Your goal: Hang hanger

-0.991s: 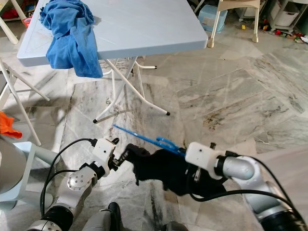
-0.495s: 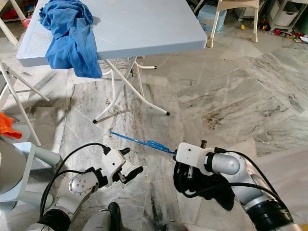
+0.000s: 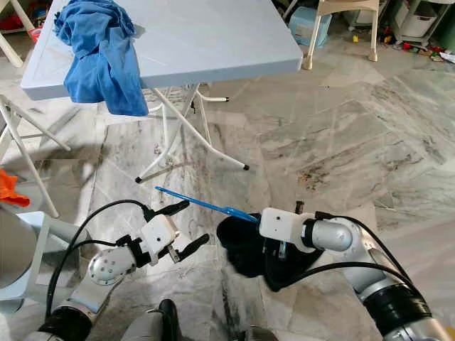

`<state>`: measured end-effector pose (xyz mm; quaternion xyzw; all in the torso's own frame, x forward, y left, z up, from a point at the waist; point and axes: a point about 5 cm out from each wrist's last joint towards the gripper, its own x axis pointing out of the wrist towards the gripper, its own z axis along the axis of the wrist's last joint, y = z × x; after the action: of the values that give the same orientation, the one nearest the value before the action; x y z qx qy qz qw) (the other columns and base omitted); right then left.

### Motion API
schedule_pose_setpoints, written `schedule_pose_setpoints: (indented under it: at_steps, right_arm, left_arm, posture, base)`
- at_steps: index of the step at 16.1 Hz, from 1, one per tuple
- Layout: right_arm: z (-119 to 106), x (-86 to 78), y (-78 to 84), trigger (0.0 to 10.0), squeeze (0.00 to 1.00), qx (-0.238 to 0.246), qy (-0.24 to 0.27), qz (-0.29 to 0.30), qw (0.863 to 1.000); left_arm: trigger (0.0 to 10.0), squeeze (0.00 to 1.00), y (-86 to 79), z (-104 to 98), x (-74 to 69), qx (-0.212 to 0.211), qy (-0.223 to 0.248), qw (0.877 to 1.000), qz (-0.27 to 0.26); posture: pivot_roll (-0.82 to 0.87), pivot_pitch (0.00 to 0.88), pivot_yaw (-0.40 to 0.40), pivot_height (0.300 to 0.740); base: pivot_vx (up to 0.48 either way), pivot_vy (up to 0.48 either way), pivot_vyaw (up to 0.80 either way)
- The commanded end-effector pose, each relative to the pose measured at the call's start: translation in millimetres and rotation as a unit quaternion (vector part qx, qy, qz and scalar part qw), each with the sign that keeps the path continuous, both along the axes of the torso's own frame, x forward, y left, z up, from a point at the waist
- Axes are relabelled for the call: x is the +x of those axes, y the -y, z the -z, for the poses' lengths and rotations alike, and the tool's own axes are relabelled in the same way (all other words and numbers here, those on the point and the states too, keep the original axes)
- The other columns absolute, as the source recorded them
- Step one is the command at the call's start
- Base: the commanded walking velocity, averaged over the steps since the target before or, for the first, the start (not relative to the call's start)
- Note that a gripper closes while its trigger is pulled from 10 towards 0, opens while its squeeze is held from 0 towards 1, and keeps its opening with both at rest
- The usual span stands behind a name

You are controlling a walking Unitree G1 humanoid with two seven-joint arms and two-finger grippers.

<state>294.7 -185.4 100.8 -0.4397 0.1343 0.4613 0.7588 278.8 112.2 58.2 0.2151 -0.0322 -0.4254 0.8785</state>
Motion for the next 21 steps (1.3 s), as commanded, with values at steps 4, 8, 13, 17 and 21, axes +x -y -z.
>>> schedule_pose_setpoints:
  at_steps: [4, 8, 13, 17, 21]
  right_arm:
    - [13, 5.8, 3.6, 10.0, 0.0, -0.038, -0.005, 0.016, 0.999]
    - [16, 17.0, -14.6, 10.0, 0.0, -0.02, 0.014, 0.023, 0.999]
    - [22, 20.5, -14.3, 10.0, 0.0, -0.062, 0.021, 0.002, 0.998]
    - [27, 22.2, -10.7, 10.0, 0.0, -0.079, 0.019, 0.001, 0.997]
    - [21, 23.7, -6.0, 10.0, 0.0, -0.102, 0.029, -0.028, 0.994]
  left_arm:
    - [10.0, 1.0, -2.3, 2, -5.4, 0.022, 0.0, 1.0, 0.02]
    - [10.0, 1.0, 5.9, 18, -11.7, 0.041, -0.043, 0.998, 0.032]
    - [10.0, 1.0, 1.2, 6, -2.9, 0.048, 0.009, 0.999, 0.017]
    - [10.0, 1.0, -7.5, 2, 3.6, 0.063, 0.022, 0.998, 0.002]
    - [10.0, 1.0, -17.0, 17, -0.4, 0.113, 0.007, 0.994, 0.008]
  posture:
    - [-0.11, 0.239, -0.009, 0.74]
    - [-0.12, 0.242, -0.008, 0.74]
    - [-0.12, 0.24, -0.017, 0.74]
    - [-0.11, 0.238, -0.019, 0.74]
    - [-0.11, 0.24, -0.021, 0.74]
  base:
    - [0.0, 0.0, 0.0]
    - [0.0, 0.0, 0.0]
    - [0.0, 0.0, 0.0]
    - [0.0, 0.0, 0.0]
    - [0.0, 0.0, 0.0]
